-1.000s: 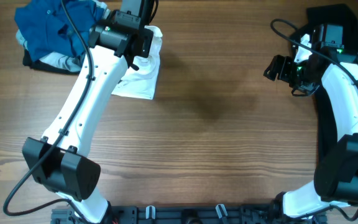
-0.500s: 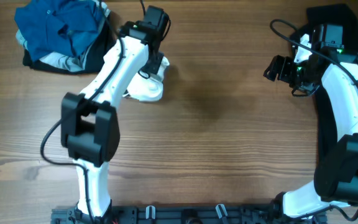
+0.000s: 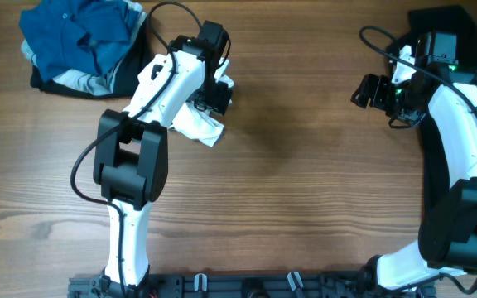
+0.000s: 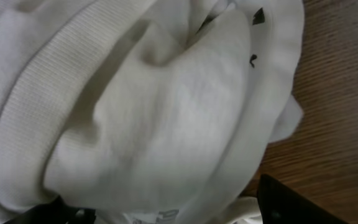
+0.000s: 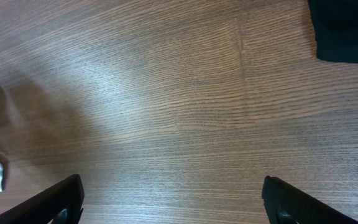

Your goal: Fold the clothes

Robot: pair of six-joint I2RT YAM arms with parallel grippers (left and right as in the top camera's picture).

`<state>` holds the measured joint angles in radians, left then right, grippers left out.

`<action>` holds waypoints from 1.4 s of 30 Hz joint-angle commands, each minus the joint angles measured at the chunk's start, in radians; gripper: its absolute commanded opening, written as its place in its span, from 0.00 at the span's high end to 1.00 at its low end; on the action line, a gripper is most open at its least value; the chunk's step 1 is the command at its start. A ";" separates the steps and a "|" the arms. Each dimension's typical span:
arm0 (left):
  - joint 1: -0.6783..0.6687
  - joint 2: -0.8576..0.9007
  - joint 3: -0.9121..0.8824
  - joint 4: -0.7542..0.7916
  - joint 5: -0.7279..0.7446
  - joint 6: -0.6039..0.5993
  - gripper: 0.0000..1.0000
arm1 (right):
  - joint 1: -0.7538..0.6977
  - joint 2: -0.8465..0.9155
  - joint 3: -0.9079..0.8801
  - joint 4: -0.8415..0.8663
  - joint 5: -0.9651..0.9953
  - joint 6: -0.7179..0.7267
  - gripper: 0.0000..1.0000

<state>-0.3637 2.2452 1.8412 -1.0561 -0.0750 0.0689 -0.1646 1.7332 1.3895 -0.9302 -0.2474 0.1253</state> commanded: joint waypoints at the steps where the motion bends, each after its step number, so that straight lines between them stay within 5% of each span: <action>1: 0.006 0.043 0.008 0.013 -0.099 -0.032 0.12 | 0.000 -0.009 0.011 -0.001 -0.016 -0.021 0.08; 7: 0.012 0.144 0.008 0.035 -0.102 -0.032 0.10 | 0.000 -0.009 0.011 -0.001 -0.016 -0.021 0.07; 9: 0.012 0.179 0.008 0.035 -0.102 -0.032 0.17 | 0.000 -0.009 0.011 -0.002 -0.016 -0.021 0.07; 11: 0.012 0.226 0.007 0.035 -0.102 -0.032 0.35 | 0.000 -0.009 0.011 -0.002 -0.016 -0.021 0.07; 15: 0.012 0.295 0.003 0.032 -0.097 -0.032 0.90 | 0.000 -0.009 0.011 -0.002 -0.016 -0.022 0.07; 16: 0.012 0.305 0.003 0.032 -0.094 -0.033 0.96 | 0.000 -0.009 0.011 -0.002 -0.016 -0.022 0.07; 23: 0.019 0.216 0.044 -0.009 -0.091 -0.059 0.96 | 0.000 -0.009 0.011 0.002 -0.016 -0.022 0.07; 34: 0.069 -0.274 0.127 -0.035 -0.104 0.053 0.96 | 0.000 -0.009 0.011 0.002 -0.016 -0.022 0.07; 42: 0.077 -0.385 0.134 -0.001 -0.346 0.113 0.96 | 0.000 -0.009 0.011 0.003 -0.016 -0.021 0.07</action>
<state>-0.2970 1.8938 1.9644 -1.0855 -0.2569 0.1238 -0.1646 1.7332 1.3895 -0.9298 -0.2474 0.1253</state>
